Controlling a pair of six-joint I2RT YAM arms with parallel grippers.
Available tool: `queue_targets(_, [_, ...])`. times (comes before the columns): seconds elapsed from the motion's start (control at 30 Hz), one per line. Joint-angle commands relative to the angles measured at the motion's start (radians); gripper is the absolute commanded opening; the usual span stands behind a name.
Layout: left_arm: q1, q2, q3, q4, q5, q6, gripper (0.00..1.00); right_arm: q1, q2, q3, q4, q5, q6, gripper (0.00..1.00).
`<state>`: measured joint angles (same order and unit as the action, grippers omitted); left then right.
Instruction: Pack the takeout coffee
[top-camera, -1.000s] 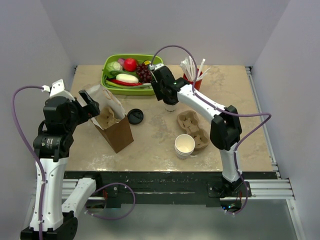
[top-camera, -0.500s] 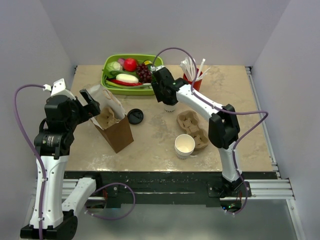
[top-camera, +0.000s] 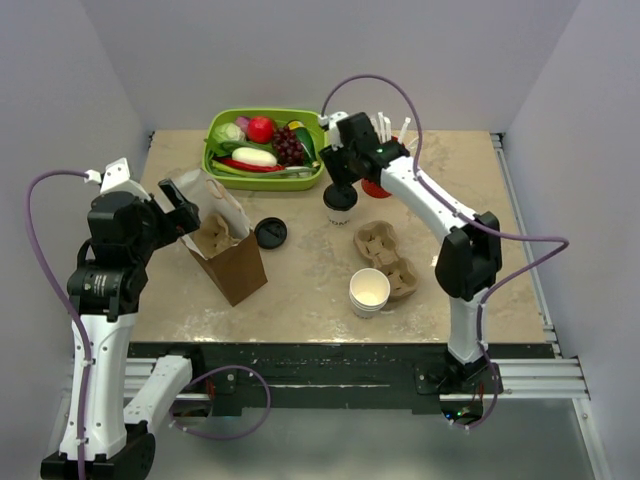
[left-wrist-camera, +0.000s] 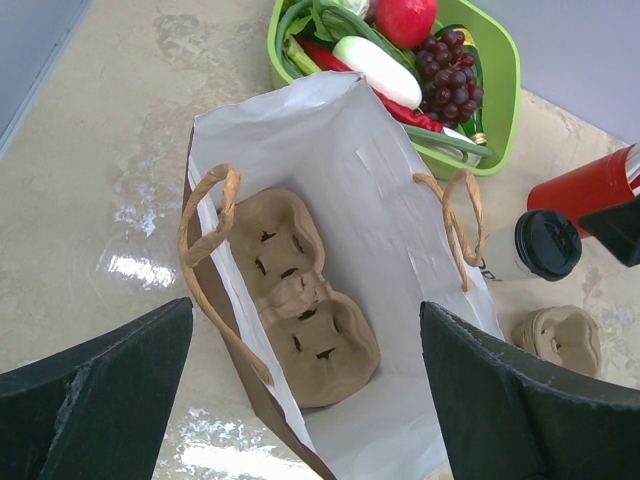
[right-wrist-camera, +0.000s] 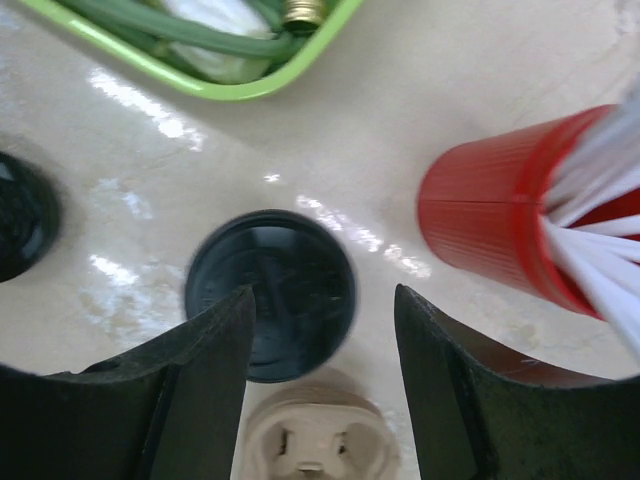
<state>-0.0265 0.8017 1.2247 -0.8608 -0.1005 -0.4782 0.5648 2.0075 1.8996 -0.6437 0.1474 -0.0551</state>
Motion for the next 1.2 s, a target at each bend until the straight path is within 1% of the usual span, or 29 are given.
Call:
queue_targets(0.0, [0.004,-0.004,0.006,0.022,0.007,0.018,1.0,-0.068,-0.006,0.047,-0.06,-0.068,-0.08,0.6])
queue_targets(0.17, [0.004,0.004,0.012,0.023,-0.001,0.023,1.0,-0.088,0.033,0.095,-0.106,-0.143,-0.126,0.59])
queue_targets(0.47, [0.004,0.016,0.012,0.032,-0.001,0.02,1.0,-0.134,0.097,0.136,-0.117,-0.267,-0.109,0.57])
queue_targets(0.67, [0.004,0.019,0.009,0.037,0.002,0.01,1.0,-0.152,0.135,0.164,-0.137,-0.282,-0.083,0.55])
queue_targets(0.83, [0.004,0.024,0.007,0.043,0.002,0.006,1.0,-0.178,0.152,0.151,-0.154,-0.37,-0.04,0.47])
queue_targets(0.9, [0.004,0.028,0.009,0.046,0.002,0.006,0.99,-0.181,0.151,0.139,-0.142,-0.41,-0.023,0.47])
queue_targets(0.93, [0.004,0.028,0.009,0.049,0.004,0.006,1.0,-0.183,0.151,0.13,-0.136,-0.419,-0.02,0.42])
queue_targets(1.0, [0.004,0.031,0.01,0.051,0.005,0.006,0.99,-0.181,0.152,0.125,-0.125,-0.434,-0.003,0.39])
queue_targets(1.03, [0.004,0.033,0.01,0.051,0.007,0.004,1.0,-0.183,0.154,0.124,-0.125,-0.437,0.001,0.34])
queue_targets(1.17, [0.004,0.034,0.01,0.051,0.005,0.004,1.0,-0.184,0.151,0.113,-0.116,-0.456,0.027,0.34])
